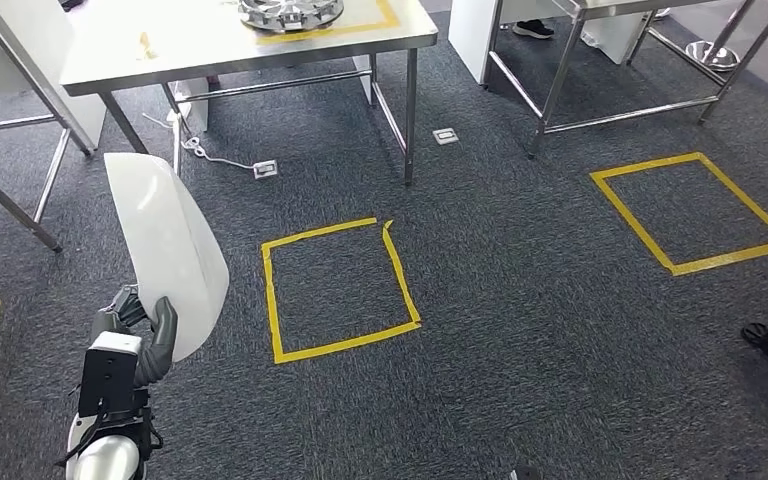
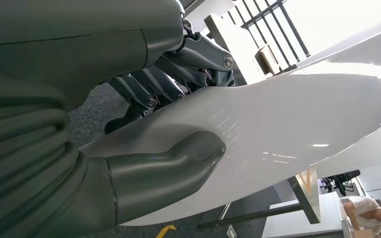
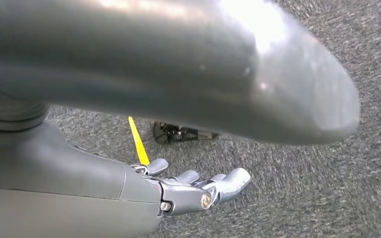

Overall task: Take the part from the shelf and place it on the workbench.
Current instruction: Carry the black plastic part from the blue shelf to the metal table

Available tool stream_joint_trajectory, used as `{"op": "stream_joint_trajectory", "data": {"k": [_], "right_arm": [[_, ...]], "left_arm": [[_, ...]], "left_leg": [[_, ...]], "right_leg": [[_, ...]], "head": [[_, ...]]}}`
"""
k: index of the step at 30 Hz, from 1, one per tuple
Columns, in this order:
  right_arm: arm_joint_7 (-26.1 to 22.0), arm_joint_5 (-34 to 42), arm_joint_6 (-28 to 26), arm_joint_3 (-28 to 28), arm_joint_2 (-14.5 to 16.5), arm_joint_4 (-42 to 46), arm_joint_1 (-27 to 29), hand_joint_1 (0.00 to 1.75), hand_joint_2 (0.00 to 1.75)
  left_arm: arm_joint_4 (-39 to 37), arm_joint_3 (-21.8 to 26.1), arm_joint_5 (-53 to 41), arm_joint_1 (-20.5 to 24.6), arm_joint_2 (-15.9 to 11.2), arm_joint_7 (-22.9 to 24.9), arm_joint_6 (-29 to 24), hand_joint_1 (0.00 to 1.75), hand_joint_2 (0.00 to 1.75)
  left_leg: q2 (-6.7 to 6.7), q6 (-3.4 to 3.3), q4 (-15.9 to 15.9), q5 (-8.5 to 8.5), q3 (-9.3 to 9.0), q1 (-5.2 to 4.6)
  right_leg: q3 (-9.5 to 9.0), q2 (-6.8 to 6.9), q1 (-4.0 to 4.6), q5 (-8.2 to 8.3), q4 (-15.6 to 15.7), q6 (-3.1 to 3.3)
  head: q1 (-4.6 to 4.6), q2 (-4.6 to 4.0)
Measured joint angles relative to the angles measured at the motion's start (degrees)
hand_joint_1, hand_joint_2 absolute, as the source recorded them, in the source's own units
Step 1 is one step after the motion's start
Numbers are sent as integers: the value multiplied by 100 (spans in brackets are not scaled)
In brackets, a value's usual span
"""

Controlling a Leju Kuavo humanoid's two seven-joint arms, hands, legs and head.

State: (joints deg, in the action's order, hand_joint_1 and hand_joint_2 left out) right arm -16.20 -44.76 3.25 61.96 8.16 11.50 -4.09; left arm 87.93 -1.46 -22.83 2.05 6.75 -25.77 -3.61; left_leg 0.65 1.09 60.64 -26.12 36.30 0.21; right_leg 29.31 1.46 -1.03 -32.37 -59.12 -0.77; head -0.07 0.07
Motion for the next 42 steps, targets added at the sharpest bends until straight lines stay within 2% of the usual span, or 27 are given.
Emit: {"op": "stream_joint_trajectory", "data": {"k": [2,4,5,7,8,9,10,12,13,14,16,19,21,23,24,25,27,28,30,33,35,36,38,39,40,41,42], "right_arm": [[-16,3,7,0,-1,0,-10,0,0],[-34,7,15,3,-1,0,-20,0,0],[-40,13,19,8,-1,0,-22,0,0],[-56,37,28,32,-1,0,-19,0,0],[-72,53,40,50,-1,0,-13,0,0],[-95,68,55,69,-1,0,-6,0,0],[-121,78,69,84,-1,0,1,0,0],[-163,85,93,103,-7,0,9,0,0],[-176,80,101,110,-14,0,8,0,0],[-184,74,110,116,-22,0,5,0,0],[-194,63,128,125,-31,0,-3,0,0],[-203,54,137,128,-26,0,4,0,0],[-210,48,138,129,-26,0,8,0,0],[-212,46,140,129,-26,0,8,0,0],[-209,48,143,130,-26,0,12,0,0],[-205,52,147,130,-26,0,15,0,0],[-201,71,167,132,-26,0,18,0,0],[-205,81,177,133,-27,0,15,0,0],[-217,95,192,137,-30,0,10,0,0],[-240,103,209,138,-31,0,4,0,0],[-268,107,256,138,-31,0,-4,0,0],[-279,109,287,139,-31,0,-7,0,0],[-284,115,338,141,-31,0,-3,0,0],[-284,120,350,143,-30,0,3,0,0],[-283,127,358,144,-30,0,8,0,0],[-281,134,361,146,-30,0,12,0,0],[-275,140,361,148,-30,0,13,0,0]], "left_arm": [[29,2,-14,0,5,10,1,175,175],[46,4,-27,30,18,20,4,175,175],[51,3,-33,46,30,23,10,175,175],[47,1,-42,69,48,27,30,175,175],[45,0,-44,70,54,29,39,175,175],[45,0,-48,70,58,30,47,175,175],[45,0,-51,71,63,30,52,175,175],[50,0,-56,73,70,25,55,175,175],[54,-1,-57,76,73,18,55,175,175],[60,-1,-57,78,74,11,55,175,175],[72,-2,-58,78,75,-3,55,175,175],[105,-2,-55,72,63,-25,50,175,175],[113,-2,-46,65,46,-43,43,175,175],[105,-2,-31,27,29,-55,39,175,175],[102,-2,-21,6,22,-60,38,175,175],[99,-2,-14,-7,18,-64,37,175,175],[95,-1,-4,-10,10,-69,32,175,175],[91,-2,-4,-4,9,-70,29,175,175],[85,-1,-3,0,10,-70,25,175,175],[88,4,-3,0,14,-73,16,175,175],[94,5,-3,16,19,-77,9,175,175],[93,4,-3,25,22,-77,9,175,175],[72,3,-3,45,24,-74,9,175,175],[57,2,-3,50,25,-72,9,175,175],[41,2,-3,58,25,-71,9,175,175],[27,2,-3,69,25,-69,9,175,175],[16,2,-2,84,25,-68,9,175,175]], "left_leg": [[-40,-79,-40,-29,-31,4],[-74,-167,-94,-60,-113,26],[-84,-204,-113,-80,-157,34],[-106,-254,-117,-143,-220,20],[-125,-263,-117,-180,-258,9],[-148,-266,-117,-219,-307,-2],[-173,-263,-116,-261,-367,-11],[-205,-251,-118,-352,-488,-20],[-218,-232,-115,-394,-529,-28],[-226,-207,-118,-423,-552,-30],[-241,-144,-145,-447,-572,-27],[-200,-46,-45,-533,-546,-30],[-148,29,521,-749,-248,-9],[-131,91,1248,-931,228,36],[-125,117,1405,-881,380,59],[-116,143,1330,-708,416,81],[-76,190,639,-191,196,123],[-57,195,271,-32,41,123],[-37,116,-94,33,-120,115],[-70,-65,-91,-48,-136,86],[-84,-158,-105,-85,-190,88],[-84,-194,-111,-106,-218,86],[-87,-244,-110,-158,-258,58],[-94,-258,-110,-186,-284,40],[-106,-265,-109,-218,-320,19],[-119,-267,-109,-252,-369,0],[-130,-267,-110,-290,-426,-17]], "right_leg": [[-57,20,-9,-31,46,-73],[4,-17,-17,-146,-158,-123],[155,-54,-20,-259,-441,-135],[662,-97,-11,-500,-1224,-144],[893,-102,-7,-518,-1506,-142],[1035,-104,1,-415,-1594,-131],[1062,-108,12,-191,-1452,-109],[863,-137,51,372,-731,-23],[740,-155,75,539,-392,20],[655,-169,97,616,-173,54],[601,-175,125,589,-50,86],[486,-156,63,577,66,143],[381,-138,36,541,125,187],[309,-129,25,477,128,199],[267,-129,15,441,128,186],[217,-130,0,401,126,166],[110,-133,-36,313,122,103],[74,-138,-41,265,112,57],[50,-140,-24,198,108,-28],[0,-114,-36,149,136,-137],[88,-104,-48,10,-121,-185],[249,-107,-45,-119,-432,-191],[771,-110,-25,-392,-1264,-183],[990,-112,-12,-414,-1542,-166],[1116,-114,5,-319,-1619,-138],[1117,-119,27,-101,-1446,-94],[1018,-127,58,187,-1085,-36]], "head": [[7,0],[15,0],[26,0],[41,0],[42,0],[43,0],[44,0],[45,0],[40,0],[34,0],[26,0],[5,0],[-24,0],[-33,0],[-33,0],[-33,0],[-35,0],[-51,0],[-59,0],[-25,0],[-11,0],[0,0],[15,0],[18,0],[19,0],[20,0],[22,0]]}}
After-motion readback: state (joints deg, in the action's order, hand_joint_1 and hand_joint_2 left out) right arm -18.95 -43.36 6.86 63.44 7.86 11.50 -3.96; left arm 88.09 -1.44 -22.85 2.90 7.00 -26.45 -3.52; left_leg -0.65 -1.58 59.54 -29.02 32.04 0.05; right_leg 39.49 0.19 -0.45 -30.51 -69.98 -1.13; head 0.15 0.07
